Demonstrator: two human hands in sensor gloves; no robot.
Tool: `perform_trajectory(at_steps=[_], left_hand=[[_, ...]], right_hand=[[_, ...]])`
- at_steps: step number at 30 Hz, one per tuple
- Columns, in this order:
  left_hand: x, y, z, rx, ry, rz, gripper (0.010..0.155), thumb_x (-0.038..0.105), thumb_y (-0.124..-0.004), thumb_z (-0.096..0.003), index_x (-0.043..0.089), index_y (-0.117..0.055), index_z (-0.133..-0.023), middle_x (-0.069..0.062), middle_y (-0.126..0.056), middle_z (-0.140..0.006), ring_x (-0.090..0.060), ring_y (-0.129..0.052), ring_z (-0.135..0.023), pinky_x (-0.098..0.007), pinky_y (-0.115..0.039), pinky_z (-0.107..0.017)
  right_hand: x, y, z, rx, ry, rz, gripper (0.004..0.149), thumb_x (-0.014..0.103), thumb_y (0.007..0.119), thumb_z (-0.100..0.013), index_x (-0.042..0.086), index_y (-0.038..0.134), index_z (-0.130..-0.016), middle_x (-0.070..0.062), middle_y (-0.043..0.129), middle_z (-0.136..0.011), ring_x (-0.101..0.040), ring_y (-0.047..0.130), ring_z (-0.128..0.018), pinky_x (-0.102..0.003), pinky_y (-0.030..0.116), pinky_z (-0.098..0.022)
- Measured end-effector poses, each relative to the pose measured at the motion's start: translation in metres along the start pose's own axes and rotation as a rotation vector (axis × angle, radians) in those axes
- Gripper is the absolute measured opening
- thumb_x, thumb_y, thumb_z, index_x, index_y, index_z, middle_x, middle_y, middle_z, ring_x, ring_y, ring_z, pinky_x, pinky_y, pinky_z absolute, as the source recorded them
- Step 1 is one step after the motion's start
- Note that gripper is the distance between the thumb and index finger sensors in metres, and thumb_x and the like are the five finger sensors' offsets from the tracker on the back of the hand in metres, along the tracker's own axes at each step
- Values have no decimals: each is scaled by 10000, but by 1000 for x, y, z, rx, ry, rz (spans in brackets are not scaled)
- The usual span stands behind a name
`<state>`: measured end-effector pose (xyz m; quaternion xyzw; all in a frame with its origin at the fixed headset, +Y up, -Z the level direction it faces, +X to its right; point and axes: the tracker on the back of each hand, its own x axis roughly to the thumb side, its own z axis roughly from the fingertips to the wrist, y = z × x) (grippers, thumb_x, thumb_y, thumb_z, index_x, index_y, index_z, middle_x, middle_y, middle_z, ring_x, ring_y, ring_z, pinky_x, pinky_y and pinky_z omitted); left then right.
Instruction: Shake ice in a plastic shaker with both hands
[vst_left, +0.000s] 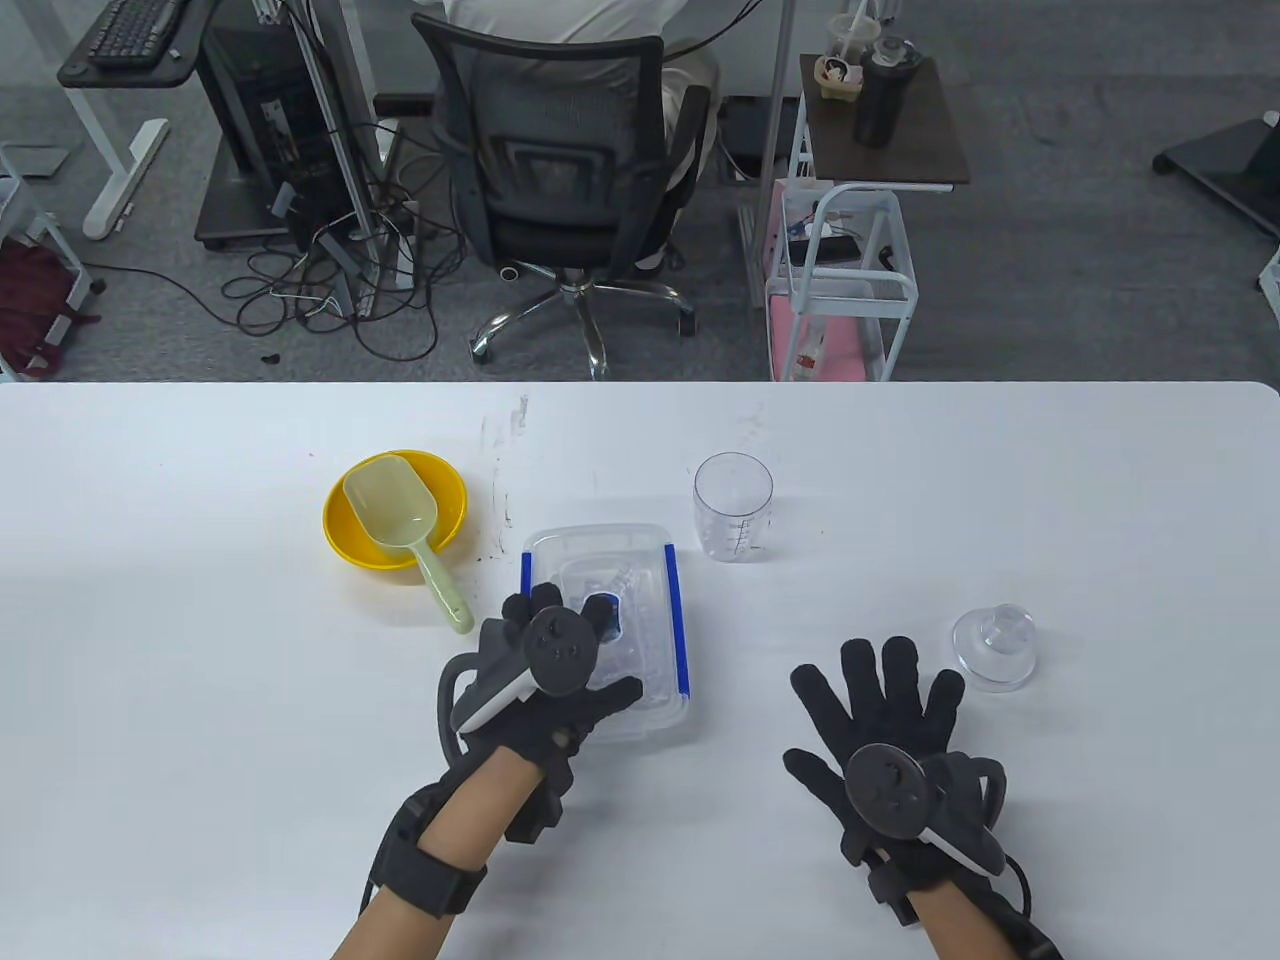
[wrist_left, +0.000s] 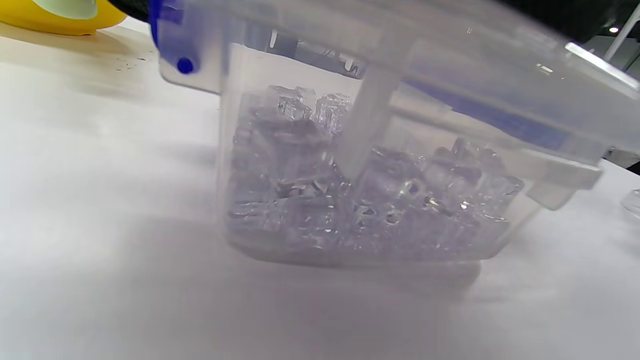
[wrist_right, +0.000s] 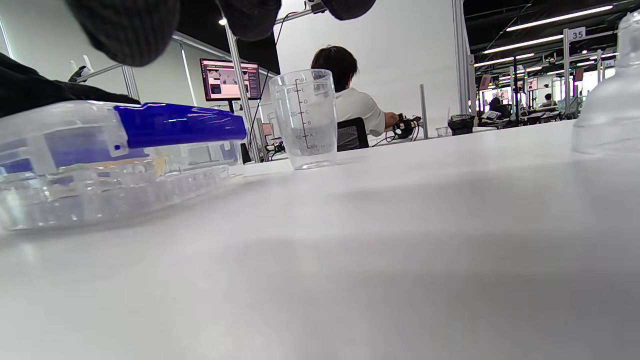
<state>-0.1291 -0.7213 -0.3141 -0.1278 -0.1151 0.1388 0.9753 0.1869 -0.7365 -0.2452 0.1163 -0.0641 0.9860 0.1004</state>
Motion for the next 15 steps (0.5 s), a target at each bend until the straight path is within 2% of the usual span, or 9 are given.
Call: perform_trajectory(at_steps=[6, 9, 15], left_hand=[[2, -16, 32, 51, -69, 5, 837, 695, -648, -473, 290, -391, -1160, -218, -172, -1160, -535, -199, -1017, -597, -569, -622], [5, -24, 47, 116, -105, -3, 836, 705, -640, -472, 278, -433, -1161, -233, -219, -1162, -549, -236, -1009, -595, -590, -597], [5, -31, 57, 107, -148, 6, 834, 716, -625, -479, 284, -427, -1164, -227, -202, -1165, -546, -223, -1012, -588, -596, -581]], right_hand=[[6, -4, 2, -20, -17, 17, 1023, 679, 816, -243, 402, 395, -1134, -98, 253, -1250, -490, 184, -1120, -753, 117, -707], [9, -6, 4, -35, -28, 25, 1024, 679, 815, -243, 400, 397, -1135, -100, 259, -1250, -492, 191, -1120, -755, 121, -707], [16, -5, 5, -44, -38, 31, 1022, 674, 818, -243, 396, 401, -1134, -102, 258, -1248, -489, 177, -1118, -751, 129, -713]])
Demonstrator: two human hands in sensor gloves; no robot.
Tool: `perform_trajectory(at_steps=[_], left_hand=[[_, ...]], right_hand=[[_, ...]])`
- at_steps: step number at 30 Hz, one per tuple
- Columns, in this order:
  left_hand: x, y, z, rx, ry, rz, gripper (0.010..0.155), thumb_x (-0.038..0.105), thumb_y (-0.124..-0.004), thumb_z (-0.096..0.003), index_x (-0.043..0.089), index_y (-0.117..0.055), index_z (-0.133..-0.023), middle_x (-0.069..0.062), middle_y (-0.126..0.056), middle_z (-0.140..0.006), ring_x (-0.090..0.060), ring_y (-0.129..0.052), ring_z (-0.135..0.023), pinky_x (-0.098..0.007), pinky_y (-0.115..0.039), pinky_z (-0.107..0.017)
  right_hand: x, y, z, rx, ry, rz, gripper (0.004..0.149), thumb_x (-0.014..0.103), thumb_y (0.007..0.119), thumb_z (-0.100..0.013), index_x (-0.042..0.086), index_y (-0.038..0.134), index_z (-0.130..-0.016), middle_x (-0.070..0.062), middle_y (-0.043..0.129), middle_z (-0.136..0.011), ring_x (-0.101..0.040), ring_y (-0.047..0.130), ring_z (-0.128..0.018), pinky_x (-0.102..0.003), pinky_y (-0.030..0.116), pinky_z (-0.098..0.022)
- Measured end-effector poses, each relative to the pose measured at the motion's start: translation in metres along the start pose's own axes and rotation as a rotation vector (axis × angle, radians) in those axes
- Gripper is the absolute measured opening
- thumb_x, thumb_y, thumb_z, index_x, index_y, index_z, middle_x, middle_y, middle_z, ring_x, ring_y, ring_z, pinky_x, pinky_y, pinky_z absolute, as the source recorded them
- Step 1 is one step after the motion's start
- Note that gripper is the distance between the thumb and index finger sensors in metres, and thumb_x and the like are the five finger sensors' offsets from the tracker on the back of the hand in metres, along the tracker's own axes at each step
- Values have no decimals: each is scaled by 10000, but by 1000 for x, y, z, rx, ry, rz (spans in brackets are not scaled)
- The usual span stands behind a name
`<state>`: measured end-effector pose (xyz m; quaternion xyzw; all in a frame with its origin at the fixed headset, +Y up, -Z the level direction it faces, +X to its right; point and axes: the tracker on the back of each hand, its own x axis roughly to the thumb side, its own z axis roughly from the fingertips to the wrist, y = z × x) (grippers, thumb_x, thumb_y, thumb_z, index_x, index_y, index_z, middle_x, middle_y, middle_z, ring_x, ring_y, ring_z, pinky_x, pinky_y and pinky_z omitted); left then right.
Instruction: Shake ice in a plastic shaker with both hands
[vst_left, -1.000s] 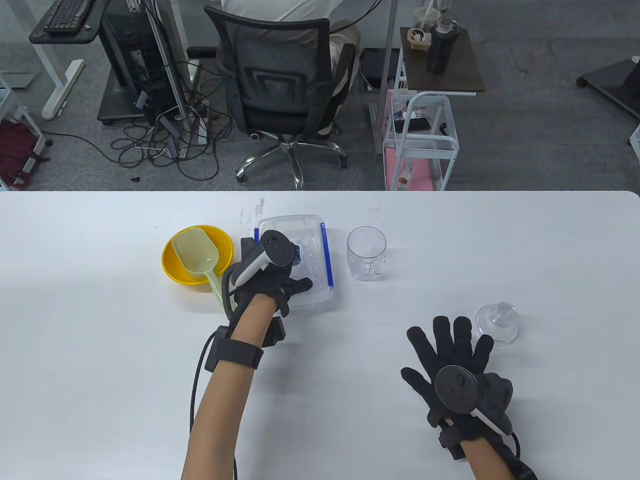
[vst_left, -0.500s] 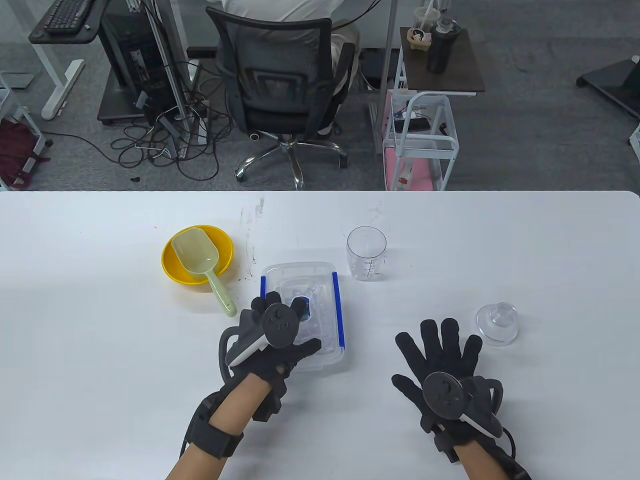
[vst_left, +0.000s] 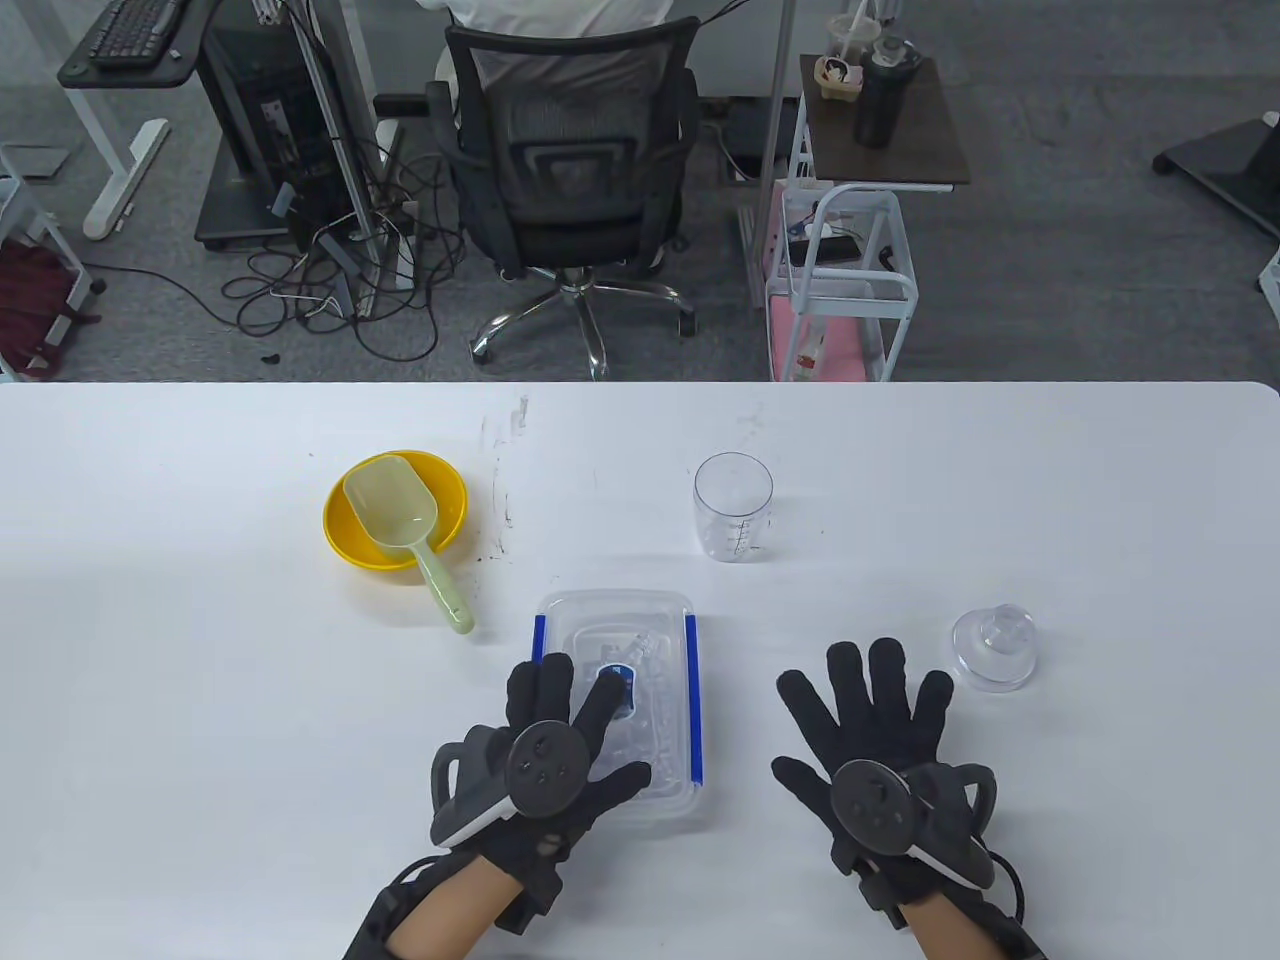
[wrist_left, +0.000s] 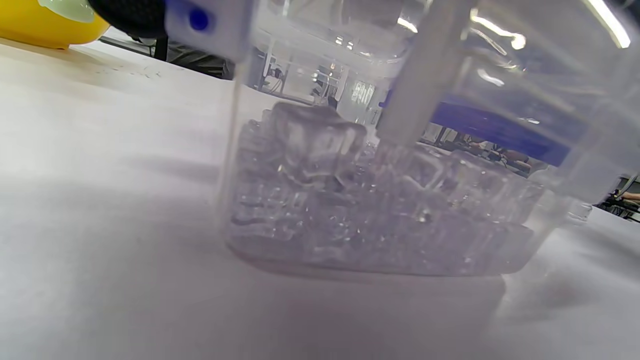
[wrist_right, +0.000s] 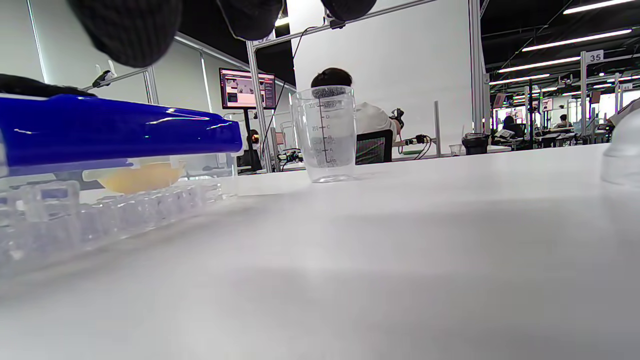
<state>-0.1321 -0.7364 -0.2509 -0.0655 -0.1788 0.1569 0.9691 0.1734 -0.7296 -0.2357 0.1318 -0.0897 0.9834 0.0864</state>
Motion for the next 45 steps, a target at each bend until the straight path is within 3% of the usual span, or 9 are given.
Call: perform_trajectory(at_steps=[12, 14, 17, 21, 24, 30, 37, 42, 45], left_hand=[[5, -1, 8, -6, -29, 12, 830, 698, -625, -486, 266, -420, -1165, -238, -190, -1156, -551, -229, -1001, -583, -611, -566], [-1, 8, 8, 61, -38, 20, 857, 677, -622, -499, 228, -313, -1160, -242, -160, -1144, -535, -314, -1002, -541, -628, -583], [-18, 22, 5, 131, 19, 26, 833, 590, -624, -530, 126, -285, -1133, -277, -302, -1124, -526, -494, -957, -477, -702, -538], [-38, 18, 3, 11, 43, 63, 803, 521, -615, -547, 21, -306, -1093, -291, -643, -996, -428, -839, -754, -351, -827, -367], [-46, 8, 6, 6, 5, 125, 758, 489, -548, -562, -16, -296, -1069, -237, -798, -874, -321, -948, -596, -285, -854, -291], [-49, -1, 8, 20, -79, 194, 750, 460, -506, -550, -42, -269, -1054, -209, -859, -763, -266, -953, -468, -272, -856, -275], [-57, -11, 11, -16, -133, 397, 729, 402, -531, -547, -50, -228, -1032, -170, -909, -672, -217, -971, -373, -233, -859, -212], [-60, -17, 11, -113, -131, 539, 816, 436, -577, -532, -95, -171, -999, -170, -900, -663, -217, -972, -369, -238, -859, -211], [-56, -18, 12, -107, -139, 505, 810, 432, -563, -529, -111, -164, -980, -156, -916, -626, -205, -975, -332, -231, -857, -188]], right_hand=[[19, 5, 3, -40, -71, -93, 1021, 697, 792, -241, 334, 455, -1134, -147, 354, -1224, -529, 305, -1085, -723, 383, -731], [25, 7, 4, -40, -85, -107, 1034, 712, 783, -235, 305, 474, -1135, -161, 388, -1215, -540, 345, -1074, -712, 440, -722], [35, 11, 4, -20, -108, -118, 1042, 729, 770, -231, 281, 496, -1132, -173, 424, -1206, -555, 384, -1058, -691, 499, -711], [45, 19, 2, 34, -114, -140, 1052, 748, 752, -230, 248, 521, -1127, -184, 472, -1191, -569, 444, -1033, -664, 567, -687], [47, 21, -1, 43, -109, -151, 1063, 756, 739, -226, 217, 538, -1120, -195, 513, -1173, -568, 495, -1013, -643, 611, -665], [45, 25, -5, 87, -79, -225, 1069, 758, 731, -218, 168, 579, -1097, -214, 604, -1118, -532, 652, -911, -535, 730, -542], [39, 34, -7, 282, 29, -478, 1084, 666, 817, -167, 57, 600, -1036, -205, 827, -836, -348, 847, -507, -241, 763, -184], [39, 38, -9, 314, 80, -594, 1028, 530, 903, -126, -23, 640, -952, -134, 909, -682, -259, 896, -374, -170, 759, -88], [40, 36, -9, 292, 76, -581, 992, 482, 928, -110, -47, 669, -907, -96, 937, -617, -219, 913, -321, -146, 755, -50]])
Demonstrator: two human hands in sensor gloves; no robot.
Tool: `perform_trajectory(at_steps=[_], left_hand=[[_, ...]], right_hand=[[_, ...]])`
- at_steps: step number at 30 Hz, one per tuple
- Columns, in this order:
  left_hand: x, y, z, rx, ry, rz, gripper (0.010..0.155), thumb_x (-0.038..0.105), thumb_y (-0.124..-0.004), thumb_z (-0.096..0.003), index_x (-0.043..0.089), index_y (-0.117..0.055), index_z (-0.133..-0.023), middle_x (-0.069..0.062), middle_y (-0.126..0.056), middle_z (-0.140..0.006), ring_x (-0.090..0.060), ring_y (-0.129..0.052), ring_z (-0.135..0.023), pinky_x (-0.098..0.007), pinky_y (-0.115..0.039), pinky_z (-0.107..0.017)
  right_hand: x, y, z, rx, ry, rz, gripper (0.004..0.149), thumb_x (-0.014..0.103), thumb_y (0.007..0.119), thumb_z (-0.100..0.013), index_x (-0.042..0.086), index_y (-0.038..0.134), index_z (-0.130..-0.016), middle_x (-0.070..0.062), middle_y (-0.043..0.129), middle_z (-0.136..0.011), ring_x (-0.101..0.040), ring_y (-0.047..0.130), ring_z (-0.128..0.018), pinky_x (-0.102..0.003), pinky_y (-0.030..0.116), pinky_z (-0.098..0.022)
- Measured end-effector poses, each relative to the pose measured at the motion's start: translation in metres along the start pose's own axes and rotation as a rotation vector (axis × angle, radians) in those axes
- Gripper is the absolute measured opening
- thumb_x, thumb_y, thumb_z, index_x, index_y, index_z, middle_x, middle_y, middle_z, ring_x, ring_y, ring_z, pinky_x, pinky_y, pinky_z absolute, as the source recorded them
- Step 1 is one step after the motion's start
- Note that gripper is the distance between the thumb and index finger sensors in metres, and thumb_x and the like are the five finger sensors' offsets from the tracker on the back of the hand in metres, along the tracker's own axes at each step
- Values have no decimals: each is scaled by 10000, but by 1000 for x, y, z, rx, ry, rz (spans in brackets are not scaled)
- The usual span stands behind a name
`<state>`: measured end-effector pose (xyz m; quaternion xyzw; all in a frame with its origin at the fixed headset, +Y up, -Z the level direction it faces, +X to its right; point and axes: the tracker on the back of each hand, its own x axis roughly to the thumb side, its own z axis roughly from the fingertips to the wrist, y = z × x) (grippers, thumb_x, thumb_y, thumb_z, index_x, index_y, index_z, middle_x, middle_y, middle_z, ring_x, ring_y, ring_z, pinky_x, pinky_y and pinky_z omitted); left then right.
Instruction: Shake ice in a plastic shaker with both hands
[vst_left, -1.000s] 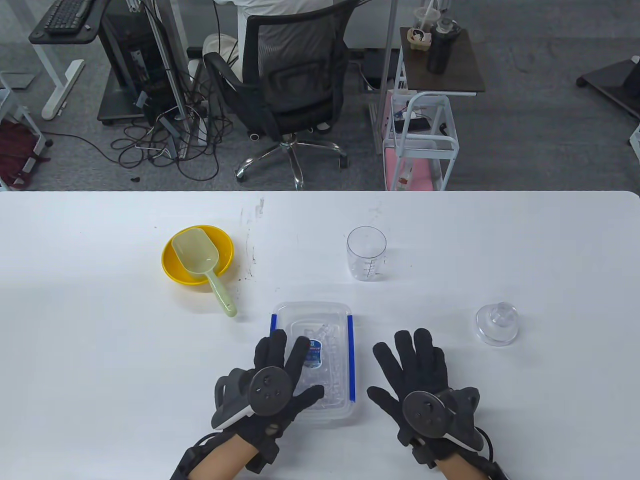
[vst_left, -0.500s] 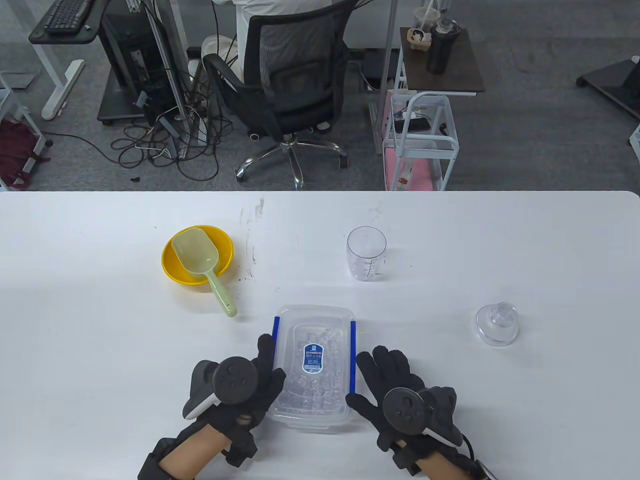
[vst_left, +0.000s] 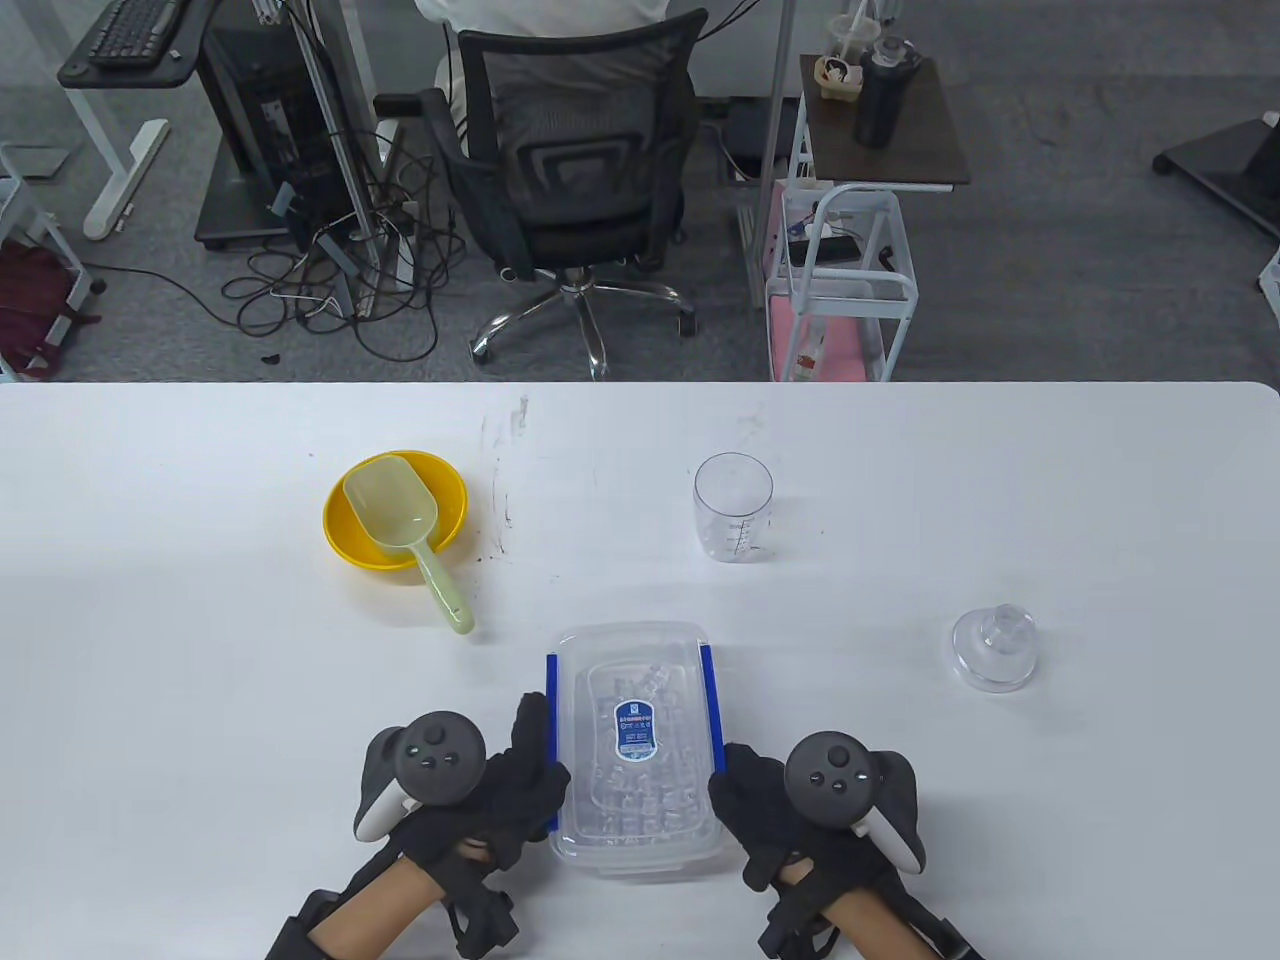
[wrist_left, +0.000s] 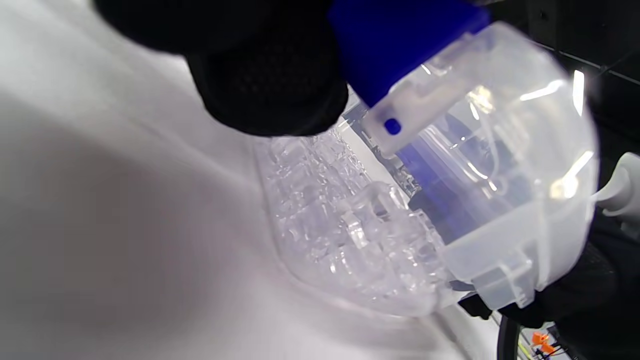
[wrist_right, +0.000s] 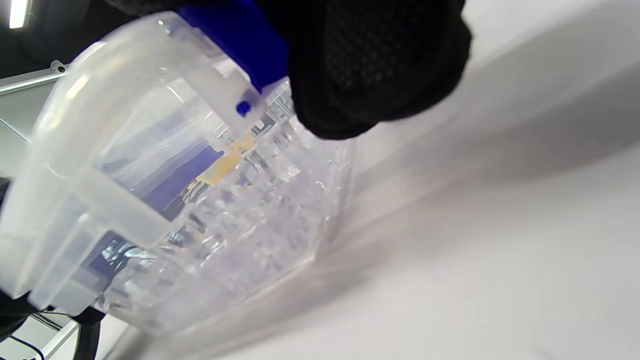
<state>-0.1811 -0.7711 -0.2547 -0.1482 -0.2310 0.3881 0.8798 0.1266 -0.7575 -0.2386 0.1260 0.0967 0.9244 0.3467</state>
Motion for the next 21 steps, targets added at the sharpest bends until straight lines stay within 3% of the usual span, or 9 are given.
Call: perform_trajectory(at_steps=[4, 11, 21], left_hand=[[5, -4, 0, -3, -10, -48, 796, 436, -533, -532, -127, -170, -962, -114, -948, -591, -148, -992, -284, -176, -864, -150], [5, -3, -1, 2, -20, -28, 769, 387, -540, -522, -147, -188, -948, -145, -967, -577, -167, -1006, -256, -179, -872, -126], [7, 1, -3, -22, -14, -41, 759, 354, -556, -519, -163, -193, -940, -176, -978, -580, -194, -1023, -257, -196, -884, -125]], right_hand=[[-4, -3, 1, -15, -3, -24, 951, 415, 962, -88, -68, 698, -864, -81, 953, -553, -181, 930, -264, -125, 752, -10], [-7, -1, 1, -47, 5, -57, 882, 337, 972, -111, -72, 711, -847, -78, 962, -517, -159, 939, -229, -114, 750, 13], [-8, -1, 1, -20, -10, -77, 885, 331, 967, -116, -88, 704, -850, -88, 964, -526, -173, 946, -236, -123, 756, 6]])
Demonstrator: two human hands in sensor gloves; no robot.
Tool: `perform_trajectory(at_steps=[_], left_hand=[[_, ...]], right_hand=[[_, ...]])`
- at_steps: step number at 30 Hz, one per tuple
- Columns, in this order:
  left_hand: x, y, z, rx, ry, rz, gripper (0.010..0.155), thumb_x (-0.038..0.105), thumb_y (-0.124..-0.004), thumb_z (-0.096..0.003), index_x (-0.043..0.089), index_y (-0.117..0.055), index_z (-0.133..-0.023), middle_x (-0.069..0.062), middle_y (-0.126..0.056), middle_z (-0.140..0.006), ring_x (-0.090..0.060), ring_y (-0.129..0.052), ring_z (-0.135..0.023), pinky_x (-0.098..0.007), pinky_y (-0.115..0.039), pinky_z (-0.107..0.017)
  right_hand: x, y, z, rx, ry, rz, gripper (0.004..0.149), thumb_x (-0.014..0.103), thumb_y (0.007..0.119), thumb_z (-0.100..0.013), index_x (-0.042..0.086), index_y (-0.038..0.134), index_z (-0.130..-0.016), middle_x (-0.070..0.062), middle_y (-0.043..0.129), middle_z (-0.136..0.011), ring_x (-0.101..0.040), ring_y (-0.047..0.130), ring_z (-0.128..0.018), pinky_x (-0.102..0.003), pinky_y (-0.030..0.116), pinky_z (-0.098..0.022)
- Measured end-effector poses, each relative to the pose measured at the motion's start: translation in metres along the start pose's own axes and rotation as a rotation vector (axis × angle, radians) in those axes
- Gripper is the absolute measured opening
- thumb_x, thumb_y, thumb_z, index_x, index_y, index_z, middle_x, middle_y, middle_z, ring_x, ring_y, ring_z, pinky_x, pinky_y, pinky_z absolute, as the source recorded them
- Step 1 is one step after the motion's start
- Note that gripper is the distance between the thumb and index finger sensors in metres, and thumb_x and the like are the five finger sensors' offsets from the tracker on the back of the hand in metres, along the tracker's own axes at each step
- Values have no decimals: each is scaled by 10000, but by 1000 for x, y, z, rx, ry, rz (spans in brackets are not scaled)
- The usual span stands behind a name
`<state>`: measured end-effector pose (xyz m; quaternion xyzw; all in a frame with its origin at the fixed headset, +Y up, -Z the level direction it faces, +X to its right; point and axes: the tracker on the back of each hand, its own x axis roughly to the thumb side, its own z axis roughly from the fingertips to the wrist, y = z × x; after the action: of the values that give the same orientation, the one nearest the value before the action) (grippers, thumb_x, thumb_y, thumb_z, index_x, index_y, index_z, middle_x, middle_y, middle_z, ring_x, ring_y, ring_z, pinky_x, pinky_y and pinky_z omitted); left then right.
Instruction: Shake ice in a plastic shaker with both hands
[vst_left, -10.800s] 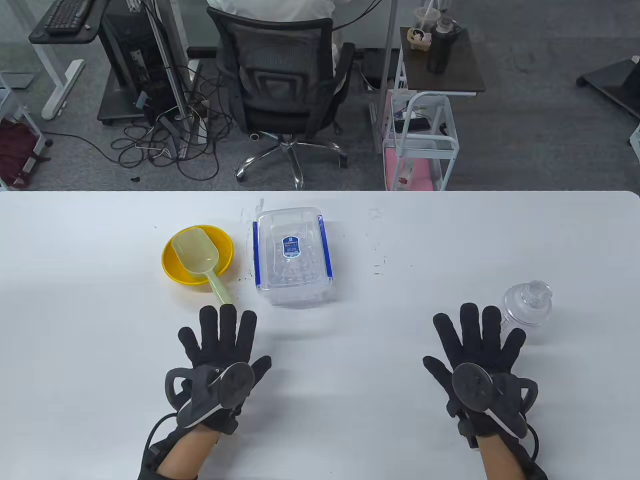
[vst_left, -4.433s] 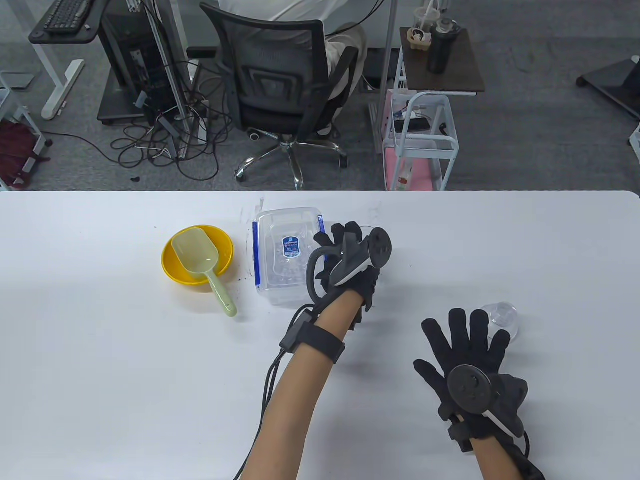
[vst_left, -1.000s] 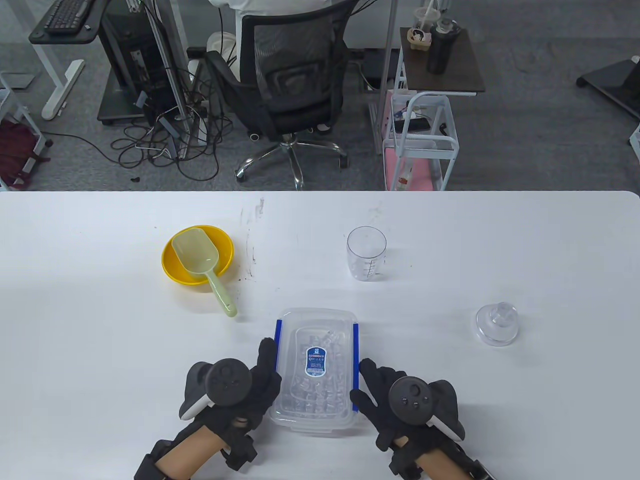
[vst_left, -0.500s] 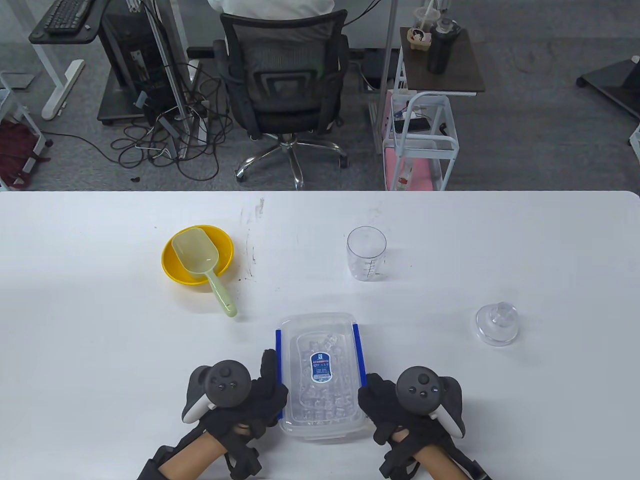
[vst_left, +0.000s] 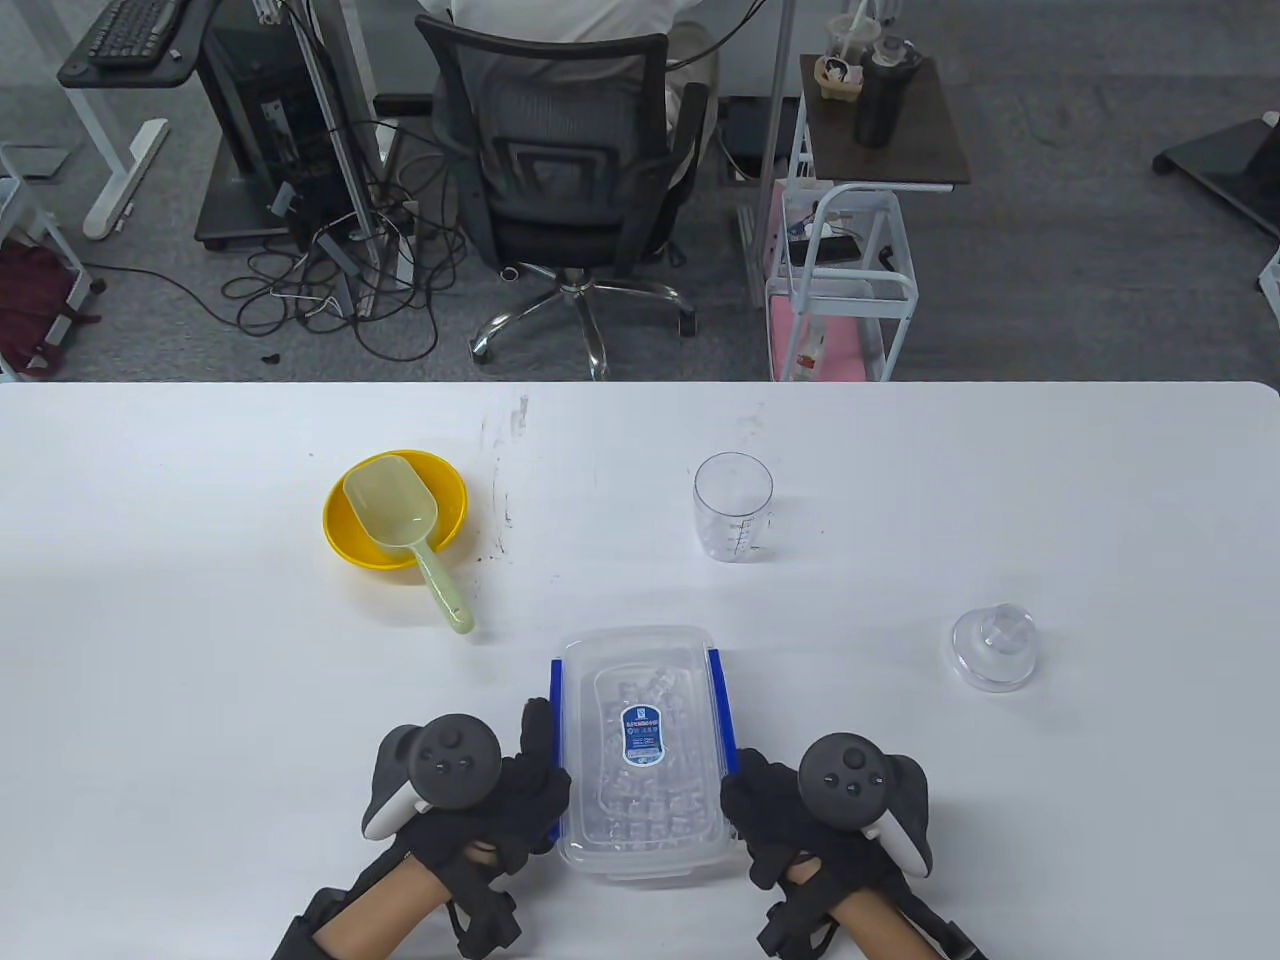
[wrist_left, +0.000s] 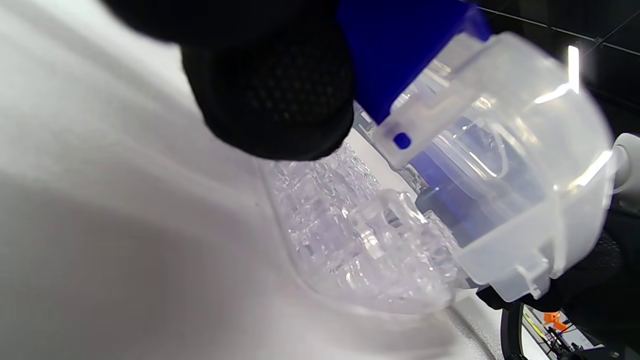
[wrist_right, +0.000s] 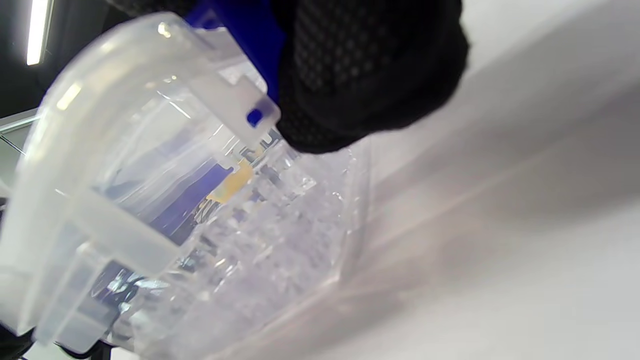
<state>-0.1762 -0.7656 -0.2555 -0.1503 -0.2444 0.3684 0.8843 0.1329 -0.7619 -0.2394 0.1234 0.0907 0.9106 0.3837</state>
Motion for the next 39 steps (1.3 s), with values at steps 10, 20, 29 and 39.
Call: perform_trajectory(at_steps=[10, 20, 29, 39], left_hand=[[-7, 11, 7, -2, 83, 20, 745, 300, -601, -518, -178, -219, -944, -181, -979, -590, -221, -1037, -278, -228, -888, -136], [23, 25, 21, 152, 123, -622, 675, 330, -666, -515, -30, -445, -1041, -71, -1009, -509, -155, -1028, -222, -209, -877, -114], [26, 15, 23, 155, 47, -504, 606, 444, -642, -537, -39, -792, -870, -38, -1058, -383, -125, -1037, -108, -186, -874, -29], [28, 10, 25, 197, -2, -519, 617, 433, -647, -537, -84, -782, -845, -25, -1060, -368, -109, -1041, -92, -174, -877, -17]], right_hand=[[-6, 3, -3, 51, 40, -58, 886, 316, 963, -142, -53, 687, -899, -85, 959, -553, -189, 947, -264, -136, 765, -18], [22, -3, 9, -216, -124, 460, 946, 460, 901, -191, 30, 646, -994, -181, 919, -709, -335, 934, -433, -272, 812, -156], [17, 5, 9, -60, -175, 245, 966, 613, 831, -168, 36, 751, -939, -210, 922, -725, -387, 926, -460, -319, 827, -192], [19, 12, 10, 8, -211, 218, 1148, 742, 769, -159, -76, 624, -952, -256, 862, -784, -415, 892, -517, -338, 824, -245]])
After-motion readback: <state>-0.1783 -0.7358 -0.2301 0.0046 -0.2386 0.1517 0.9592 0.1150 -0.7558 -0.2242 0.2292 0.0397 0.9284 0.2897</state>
